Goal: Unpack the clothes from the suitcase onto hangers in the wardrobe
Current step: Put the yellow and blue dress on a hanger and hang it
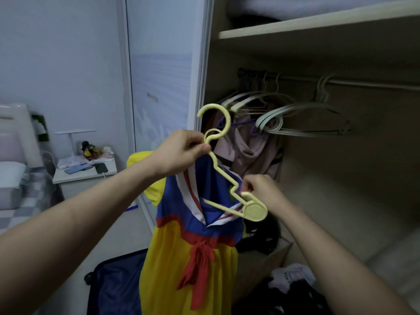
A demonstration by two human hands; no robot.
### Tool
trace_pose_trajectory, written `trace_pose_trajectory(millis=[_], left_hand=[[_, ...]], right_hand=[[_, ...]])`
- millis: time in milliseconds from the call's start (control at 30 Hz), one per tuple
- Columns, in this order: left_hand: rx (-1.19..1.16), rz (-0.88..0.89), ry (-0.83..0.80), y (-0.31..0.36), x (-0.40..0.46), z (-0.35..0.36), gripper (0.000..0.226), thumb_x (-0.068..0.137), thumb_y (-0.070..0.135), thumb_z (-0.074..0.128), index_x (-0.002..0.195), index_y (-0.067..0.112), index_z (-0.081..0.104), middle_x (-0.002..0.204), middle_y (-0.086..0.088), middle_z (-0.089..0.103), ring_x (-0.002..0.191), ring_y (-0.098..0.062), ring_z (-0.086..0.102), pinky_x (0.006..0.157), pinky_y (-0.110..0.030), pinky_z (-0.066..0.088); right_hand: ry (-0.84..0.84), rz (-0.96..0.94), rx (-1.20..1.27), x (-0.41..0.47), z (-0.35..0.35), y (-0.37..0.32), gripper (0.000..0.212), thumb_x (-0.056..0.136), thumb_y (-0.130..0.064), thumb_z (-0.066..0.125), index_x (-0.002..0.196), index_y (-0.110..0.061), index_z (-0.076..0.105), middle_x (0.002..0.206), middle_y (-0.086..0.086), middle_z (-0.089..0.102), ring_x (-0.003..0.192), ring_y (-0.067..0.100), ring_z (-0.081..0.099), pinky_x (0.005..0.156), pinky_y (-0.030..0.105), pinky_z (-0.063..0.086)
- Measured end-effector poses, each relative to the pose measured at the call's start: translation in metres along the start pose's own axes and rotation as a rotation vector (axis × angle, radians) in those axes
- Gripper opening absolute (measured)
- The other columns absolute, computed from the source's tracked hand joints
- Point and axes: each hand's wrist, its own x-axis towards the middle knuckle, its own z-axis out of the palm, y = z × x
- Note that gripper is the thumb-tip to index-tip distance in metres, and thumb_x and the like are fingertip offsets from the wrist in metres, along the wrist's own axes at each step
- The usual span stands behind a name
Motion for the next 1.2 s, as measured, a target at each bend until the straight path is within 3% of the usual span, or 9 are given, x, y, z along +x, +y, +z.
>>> trace_pose_trajectory(millis=[100,200,367,467,633,767,933,1100,1200], left_hand=[[-0.019,-0.086,0.059,-0.012,0.001,0.002,0.024,0.094,0.015,0.050,0.072,0.005,0.055,0.059,0.000,0.039,0.056,-0.010,0.034,0.051,-0.017,0.028],[-0.048,-0.197,0.137,-0.027,-0.004,0.008,0.025,0.095,0.014,0.047,0.071,0.008,0.051,0.058,0.002,0.036,0.055,-0.009,0.032,0.051,-0.017,0.028],[-0.321,-0.415,0.284,-0.053,-0.010,0.015,0.023,0.096,0.019,0.047,0.082,0.003,0.057,0.069,-0.009,0.040,0.065,-0.017,0.036,0.059,-0.029,0.029],[-0.328,-0.449,0.313,-0.056,-0.010,0.019,0.023,0.096,0.019,0.046,0.077,0.008,0.055,0.065,-0.006,0.038,0.058,-0.014,0.034,0.054,-0.026,0.027],[-0.106,-0.253,0.334,-0.043,-0.007,0.036,0.025,0.093,0.015,0.051,0.076,-0.002,0.059,0.070,-0.011,0.050,0.065,-0.020,0.045,0.058,-0.026,0.029],[0.090,-0.010,0.367,-0.029,-0.003,0.053,0.025,0.084,0.023,0.049,0.069,0.004,0.054,0.071,-0.010,0.051,0.065,-0.020,0.045,0.059,-0.022,0.025],[0.125,0.041,0.411,-0.019,0.008,0.066,0.029,0.087,0.026,0.047,0.074,0.004,0.059,0.070,-0.006,0.052,0.063,-0.018,0.046,0.057,-0.024,0.029],[-0.051,0.067,0.433,-0.013,0.016,0.061,0.020,0.089,0.016,0.053,0.072,0.006,0.058,0.065,0.006,0.046,0.061,0.001,0.046,0.059,-0.006,0.032],[-0.069,0.107,0.388,-0.011,0.023,0.061,0.020,0.087,0.022,0.052,0.073,0.010,0.060,0.065,0.005,0.048,0.062,-0.001,0.046,0.059,-0.008,0.032]], right_hand=[[-0.013,-0.226,0.073,-0.005,-0.003,0.009,0.012,0.069,-0.037,0.059,0.077,-0.035,0.050,0.085,-0.005,0.052,0.083,0.018,0.055,0.070,0.032,0.043],[0.177,-0.346,0.208,0.002,0.003,0.021,0.035,0.072,0.006,0.065,0.102,-0.012,0.070,0.093,-0.001,0.056,0.089,0.016,0.058,0.078,0.009,0.040],[0.109,-0.292,0.478,0.001,-0.011,0.010,0.037,0.071,0.022,0.043,0.093,0.004,0.068,0.092,0.006,0.058,0.084,0.007,0.054,0.072,0.007,0.037],[0.123,-0.197,0.653,0.000,-0.014,0.005,0.045,0.075,0.022,0.038,0.094,-0.006,0.068,0.091,0.004,0.059,0.074,-0.006,0.053,0.066,0.005,0.037],[0.502,-0.049,0.494,0.013,-0.013,0.007,0.038,0.074,0.018,0.045,0.094,0.001,0.072,0.096,0.013,0.065,0.088,0.019,0.058,0.071,0.006,0.037],[0.645,-0.133,0.224,0.015,-0.011,0.006,0.034,0.073,0.009,0.045,0.095,0.003,0.070,0.099,0.017,0.064,0.092,0.033,0.062,0.083,0.027,0.043],[0.418,-0.468,0.386,-0.007,-0.016,-0.016,0.026,0.083,-0.008,0.052,0.105,-0.007,0.067,0.092,0.004,0.063,0.083,0.008,0.058,0.074,0.016,0.042],[0.300,-0.221,0.102,-0.001,-0.044,0.024,0.046,0.086,-0.032,0.052,0.131,-0.023,0.050,0.129,-0.005,0.050,0.122,0.012,0.037,0.092,0.022,0.022],[0.140,-0.230,0.278,-0.001,-0.041,0.026,0.023,0.087,-0.014,0.059,0.109,-0.014,0.066,0.108,0.001,0.065,0.100,0.008,0.055,0.085,0.023,0.037]])
